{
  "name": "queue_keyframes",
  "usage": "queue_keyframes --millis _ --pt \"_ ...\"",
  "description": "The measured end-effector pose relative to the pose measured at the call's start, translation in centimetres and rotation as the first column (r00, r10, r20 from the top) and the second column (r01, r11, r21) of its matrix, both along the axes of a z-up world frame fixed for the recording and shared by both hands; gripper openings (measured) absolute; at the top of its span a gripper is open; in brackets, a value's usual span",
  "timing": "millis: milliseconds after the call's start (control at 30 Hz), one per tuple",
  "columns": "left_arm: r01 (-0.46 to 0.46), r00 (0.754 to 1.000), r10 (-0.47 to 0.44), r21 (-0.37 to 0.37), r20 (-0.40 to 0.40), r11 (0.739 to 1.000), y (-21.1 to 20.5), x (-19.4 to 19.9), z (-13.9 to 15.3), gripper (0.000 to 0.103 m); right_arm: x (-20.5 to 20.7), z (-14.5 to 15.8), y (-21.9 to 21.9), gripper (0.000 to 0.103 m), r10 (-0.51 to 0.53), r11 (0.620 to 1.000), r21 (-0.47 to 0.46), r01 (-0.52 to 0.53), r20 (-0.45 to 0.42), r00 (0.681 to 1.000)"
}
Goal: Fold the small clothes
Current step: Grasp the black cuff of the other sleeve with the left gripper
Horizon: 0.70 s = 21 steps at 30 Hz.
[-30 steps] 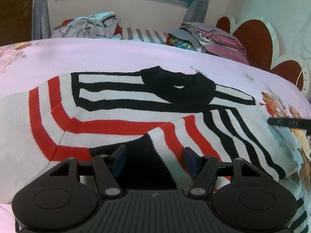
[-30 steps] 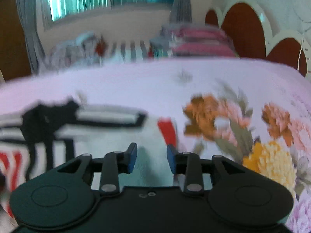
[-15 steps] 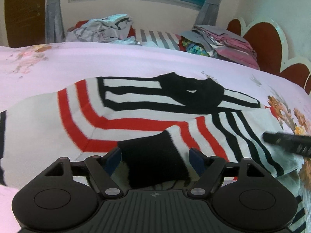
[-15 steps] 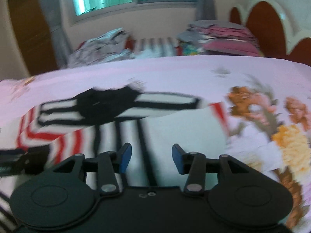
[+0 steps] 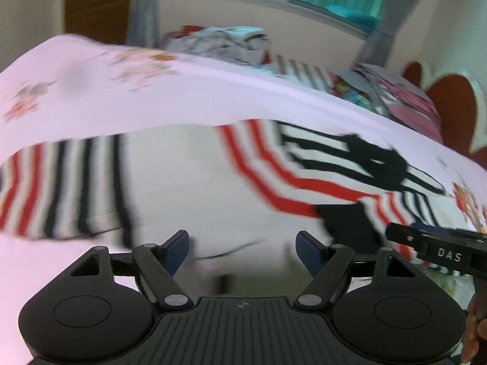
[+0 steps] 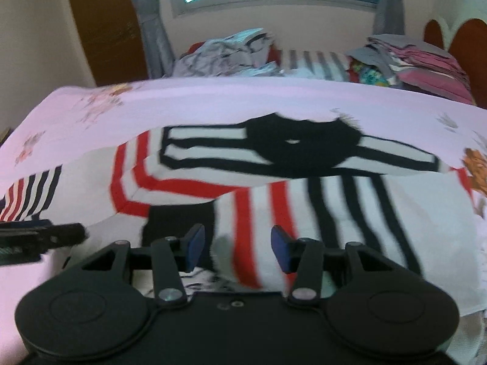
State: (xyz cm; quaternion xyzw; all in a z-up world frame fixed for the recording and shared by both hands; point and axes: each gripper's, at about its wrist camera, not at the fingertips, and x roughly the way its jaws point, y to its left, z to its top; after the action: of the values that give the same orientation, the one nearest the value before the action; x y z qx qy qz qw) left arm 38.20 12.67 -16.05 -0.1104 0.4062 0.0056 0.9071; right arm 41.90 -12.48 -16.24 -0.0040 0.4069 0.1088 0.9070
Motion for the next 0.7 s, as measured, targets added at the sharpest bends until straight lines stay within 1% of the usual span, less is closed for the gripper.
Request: queue_keyframes --millis 100,167,267,367,467,533,600,633,667,700 --pt "-0.104 0.995 0.103 -0.047 -0.017 0.994 4.4 -1.6 -0.6 0.076 0.0 -0.1 1.8 0.047 0.025 1.0 0.01 -0.025 -0.005 1.0" --pt "-0.184 0.983 0.182 -0.083 -0.029 0.979 7.4 -2.8 -1.2 0.076 -0.1 -0.1 2.9 0.047 0.046 0.999 0.004 -0.046 0.0 0.999" --pt "-0.296 0.955 0.293 -0.118 -0.037 0.948 11.5 -4.4 -2.2 0.076 0.0 -0.3 4.3 0.048 0.07 0.998 -0.009 -0.07 0.0 0.998" --pt "-0.377 0.926 0.376 -0.165 -0.04 0.911 14.9 -5.5 -3.2 0.076 0.1 -0.5 5.0 0.048 0.076 0.997 -0.012 -0.076 -0.004 0.997" --pt "-0.419 0.905 0.424 -0.242 -0.037 0.875 17.6 -5.6 -4.5 0.076 0.3 -0.8 5.4 0.048 0.076 0.997 -0.015 -0.077 -0.012 0.997" --pt "-0.431 0.896 0.443 -0.293 -0.028 0.853 18.9 -5.5 -5.5 0.076 0.5 -1.0 5.6 0.048 0.074 0.997 -0.02 -0.074 -0.015 0.997" --pt "-0.447 0.88 0.474 -0.348 -0.01 0.824 19.9 -5.0 -6.0 0.076 0.6 -1.3 5.6 0.048 0.066 0.998 -0.021 -0.067 -0.02 0.998" --pt "-0.454 0.874 0.485 -0.365 -0.006 0.813 20.1 -4.6 -6.1 0.076 0.7 -1.4 5.6 0.048 0.061 0.998 -0.021 -0.061 -0.024 0.998" --pt "-0.459 0.869 0.496 -0.379 -0.001 0.804 20.4 -4.1 -6.2 0.074 0.7 -1.6 5.6 0.048 0.058 0.998 -0.023 -0.058 -0.026 0.998" --pt "-0.465 0.863 0.505 -0.382 0.005 0.799 20.7 -3.6 -6.4 0.067 0.8 -1.7 5.6 0.048 0.055 0.998 -0.025 -0.056 -0.03 0.998"
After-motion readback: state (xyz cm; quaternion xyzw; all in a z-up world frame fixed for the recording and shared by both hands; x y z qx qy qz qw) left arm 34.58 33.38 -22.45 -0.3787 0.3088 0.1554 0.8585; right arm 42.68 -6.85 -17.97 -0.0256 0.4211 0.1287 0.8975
